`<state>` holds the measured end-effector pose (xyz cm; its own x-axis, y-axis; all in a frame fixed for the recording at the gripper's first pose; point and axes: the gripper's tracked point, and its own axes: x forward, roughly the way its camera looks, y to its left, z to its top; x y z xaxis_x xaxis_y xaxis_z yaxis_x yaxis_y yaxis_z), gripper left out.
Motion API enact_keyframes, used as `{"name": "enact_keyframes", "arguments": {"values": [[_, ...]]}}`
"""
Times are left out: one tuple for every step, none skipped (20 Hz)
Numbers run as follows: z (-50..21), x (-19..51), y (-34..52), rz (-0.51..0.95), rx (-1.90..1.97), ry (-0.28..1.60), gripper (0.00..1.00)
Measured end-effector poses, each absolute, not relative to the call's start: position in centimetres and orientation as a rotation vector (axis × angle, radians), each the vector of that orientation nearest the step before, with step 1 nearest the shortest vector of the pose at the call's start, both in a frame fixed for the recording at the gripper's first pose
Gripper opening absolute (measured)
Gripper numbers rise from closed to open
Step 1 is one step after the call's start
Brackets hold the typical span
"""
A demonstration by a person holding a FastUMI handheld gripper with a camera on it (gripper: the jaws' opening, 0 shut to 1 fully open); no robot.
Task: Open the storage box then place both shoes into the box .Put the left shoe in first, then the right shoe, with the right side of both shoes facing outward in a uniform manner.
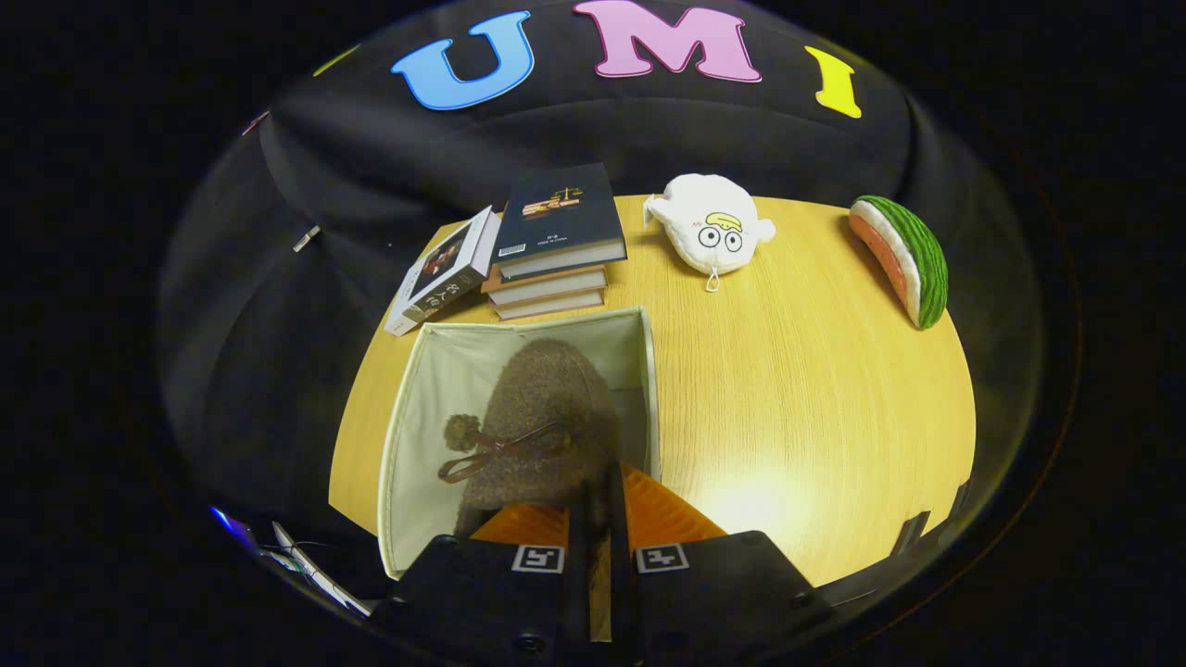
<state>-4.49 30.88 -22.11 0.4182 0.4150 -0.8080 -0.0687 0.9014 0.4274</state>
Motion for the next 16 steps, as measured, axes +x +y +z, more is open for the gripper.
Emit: {"name": "enact_keyframes", "arguments": {"values": [[-22.2, -4.8, 31.4, 0.327, 0.369, 1.117, 0.20], [-22.0, -4.9, 31.9, 0.346, 0.378, 1.118, 0.23], [-21.5, -4.8, 32.4, 0.369, 0.399, 1.104, 0.29], [-20.6, -4.9, 33.0, 0.399, 0.428, 1.087, 0.34], [-19.9, -4.9, 33.5, 0.418, 0.451, 1.074, 0.56], [-19.5, -5.1, 33.7, 0.429, 0.468, 1.061, 0.78], [-19.0, -5.2, 33.5, 0.432, 0.472, 1.055, 0.99], [-19.1, -5.4, 33.3, 0.429, 0.470, 1.049, 1.00], [-18.7, -5.4, 33.1, 0.432, 0.473, 1.039, 0.99], [-18.4, -5.5, 32.7, 0.432, 0.480, 1.027, 0.99], [-17.9, -5.3, 32.5, 0.437, 0.496, 1.009, 0.99], [-17.2, -5.2, 32.3, 0.443, 0.520, 0.991, 0.99], [-16.3, -4.9, 31.9, 0.447, 0.556, 0.971, 0.99], [-15.2, -4.6, 31.6, 0.453, 0.596, 0.948, 0.99], [-14.1, -4.2, 30.9, 0.453, 0.627, 0.925, 0.99], [-13.0, -3.8, 29.9, 0.451, 0.645, 0.896, 0.99]]}}
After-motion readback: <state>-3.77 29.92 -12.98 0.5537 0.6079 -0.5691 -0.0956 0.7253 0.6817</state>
